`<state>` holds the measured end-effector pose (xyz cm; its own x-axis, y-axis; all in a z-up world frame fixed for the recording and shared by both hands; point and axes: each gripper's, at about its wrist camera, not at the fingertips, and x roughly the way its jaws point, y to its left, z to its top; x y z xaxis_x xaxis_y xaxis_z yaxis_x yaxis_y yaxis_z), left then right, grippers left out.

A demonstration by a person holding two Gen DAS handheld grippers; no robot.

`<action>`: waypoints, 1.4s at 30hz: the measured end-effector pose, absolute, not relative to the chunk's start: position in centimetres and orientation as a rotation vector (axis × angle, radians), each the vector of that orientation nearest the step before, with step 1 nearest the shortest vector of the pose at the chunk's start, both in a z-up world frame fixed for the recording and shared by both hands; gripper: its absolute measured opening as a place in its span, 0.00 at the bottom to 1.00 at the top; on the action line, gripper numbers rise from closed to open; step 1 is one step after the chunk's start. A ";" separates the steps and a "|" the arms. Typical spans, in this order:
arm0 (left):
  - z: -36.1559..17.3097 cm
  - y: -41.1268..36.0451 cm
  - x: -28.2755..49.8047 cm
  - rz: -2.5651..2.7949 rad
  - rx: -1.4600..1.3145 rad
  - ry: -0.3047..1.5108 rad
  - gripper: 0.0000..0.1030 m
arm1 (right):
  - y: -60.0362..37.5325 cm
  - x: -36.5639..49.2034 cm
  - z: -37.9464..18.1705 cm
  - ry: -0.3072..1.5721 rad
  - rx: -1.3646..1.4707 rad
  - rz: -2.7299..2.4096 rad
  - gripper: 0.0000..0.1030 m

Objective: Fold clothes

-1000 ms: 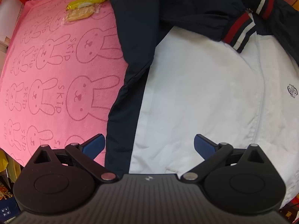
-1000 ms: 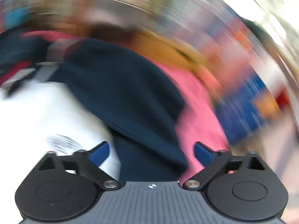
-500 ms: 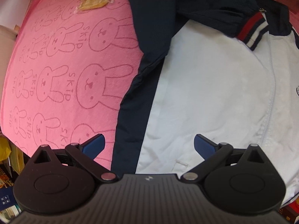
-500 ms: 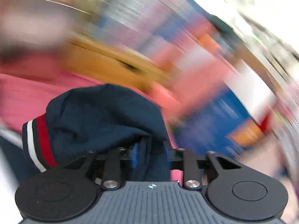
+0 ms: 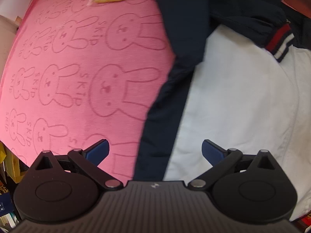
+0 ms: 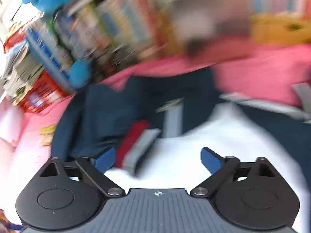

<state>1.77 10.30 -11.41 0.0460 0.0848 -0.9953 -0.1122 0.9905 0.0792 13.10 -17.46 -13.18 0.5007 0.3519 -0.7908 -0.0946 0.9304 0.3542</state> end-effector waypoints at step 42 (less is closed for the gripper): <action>-14.8 41.5 -0.6 0.611 -0.464 1.089 0.99 | 3.8 11.5 -9.4 1.093 -0.301 0.321 0.96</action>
<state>-0.62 41.53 -14.80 0.3292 0.2284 -0.9162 -0.6630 0.7468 -0.0520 11.50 3.82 -9.39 0.4232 0.1053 -0.8999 -0.3975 0.9141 -0.0800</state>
